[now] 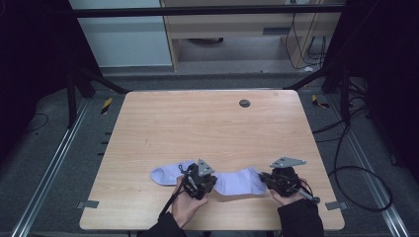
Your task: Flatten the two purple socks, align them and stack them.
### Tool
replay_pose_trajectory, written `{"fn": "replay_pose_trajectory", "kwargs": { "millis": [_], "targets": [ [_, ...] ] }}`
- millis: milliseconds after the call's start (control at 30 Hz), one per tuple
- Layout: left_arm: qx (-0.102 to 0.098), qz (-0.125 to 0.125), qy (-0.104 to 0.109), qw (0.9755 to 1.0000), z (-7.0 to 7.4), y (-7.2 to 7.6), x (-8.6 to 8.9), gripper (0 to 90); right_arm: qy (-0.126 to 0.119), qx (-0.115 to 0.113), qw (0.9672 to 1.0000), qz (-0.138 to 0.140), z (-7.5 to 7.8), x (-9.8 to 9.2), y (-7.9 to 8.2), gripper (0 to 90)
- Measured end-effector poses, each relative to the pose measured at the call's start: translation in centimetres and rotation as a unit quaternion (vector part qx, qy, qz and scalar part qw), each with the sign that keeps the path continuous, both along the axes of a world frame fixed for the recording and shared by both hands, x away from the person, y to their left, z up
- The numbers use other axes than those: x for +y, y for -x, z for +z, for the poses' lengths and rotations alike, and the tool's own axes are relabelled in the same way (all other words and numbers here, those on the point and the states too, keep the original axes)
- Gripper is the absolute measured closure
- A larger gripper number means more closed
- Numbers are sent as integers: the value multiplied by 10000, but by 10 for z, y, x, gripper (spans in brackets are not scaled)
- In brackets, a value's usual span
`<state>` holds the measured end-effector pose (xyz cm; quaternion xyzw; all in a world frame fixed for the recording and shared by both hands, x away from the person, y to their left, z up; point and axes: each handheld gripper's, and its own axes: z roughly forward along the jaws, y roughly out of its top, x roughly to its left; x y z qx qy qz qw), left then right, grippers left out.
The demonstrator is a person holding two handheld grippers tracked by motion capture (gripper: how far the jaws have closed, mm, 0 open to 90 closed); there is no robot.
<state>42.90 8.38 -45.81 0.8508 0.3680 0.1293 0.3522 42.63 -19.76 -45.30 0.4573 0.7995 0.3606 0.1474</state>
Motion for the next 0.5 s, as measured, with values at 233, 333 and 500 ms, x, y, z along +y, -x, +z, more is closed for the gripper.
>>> {"fn": "replay_pose_trajectory", "kwargs": {
  "millis": [233, 333, 500],
  "targets": [
    [18, 112, -49, 9999, -3, 9, 32, 873, -65, -12, 9998, 198, -4, 24, 5, 858],
    [10, 148, -64, 9999, -4, 15, 45, 873, -104, 22, 9996, 275, -6, 33, 8, 858],
    [1, 189, -131, 9997, -8, 19, 59, 873, -238, 14, 9991, 341, -12, 48, 11, 858]
  ]
}}
